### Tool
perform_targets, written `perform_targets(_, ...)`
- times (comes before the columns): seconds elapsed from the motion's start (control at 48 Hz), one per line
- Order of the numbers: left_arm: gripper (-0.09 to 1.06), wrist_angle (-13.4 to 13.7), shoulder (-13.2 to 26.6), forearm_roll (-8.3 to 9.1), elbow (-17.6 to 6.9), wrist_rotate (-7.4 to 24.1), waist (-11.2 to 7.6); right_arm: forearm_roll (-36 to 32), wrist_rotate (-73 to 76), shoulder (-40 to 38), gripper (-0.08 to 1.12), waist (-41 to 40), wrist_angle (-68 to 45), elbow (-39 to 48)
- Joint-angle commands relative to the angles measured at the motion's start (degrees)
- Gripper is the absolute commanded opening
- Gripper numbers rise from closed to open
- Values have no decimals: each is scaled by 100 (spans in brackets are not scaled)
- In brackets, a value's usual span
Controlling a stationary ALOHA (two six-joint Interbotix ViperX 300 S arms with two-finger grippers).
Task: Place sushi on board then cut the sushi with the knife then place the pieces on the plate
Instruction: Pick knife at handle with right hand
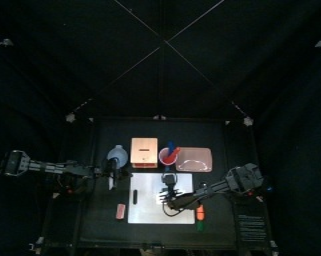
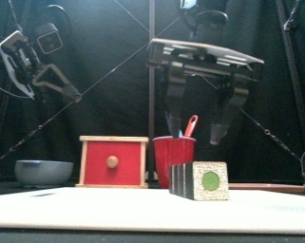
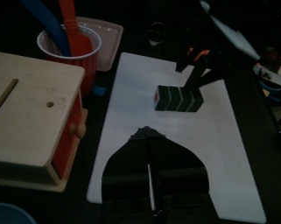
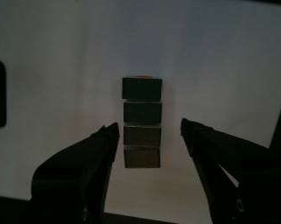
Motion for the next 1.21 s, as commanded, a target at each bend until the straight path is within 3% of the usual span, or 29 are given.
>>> perform_targets(0.021, -3, -18, -18, -9, -62, -9, 9, 0, -571, -721, 90, -237, 0, 26)
perform_targets(0.292, -3, 35, -18, -35, -35, -9, 18, 149, -2426, -1608, 90, -932, 18, -18)
perform_targets(0.583, -3, 35, -18, -53, -35, -18, 44, 976, -4957, -2021, 90, -2074, 185, -466)
perform_targets(1.042, -3, 316, -18, -97, -35, -18, 44, 1960, -8358, -1749, 90, -3797, 1266, -1635)
perform_targets(1.208, -3, 325, -18, -105, -44, -26, 62, 2856, -9299, -1485, 90, -4386, 1380, -1591)
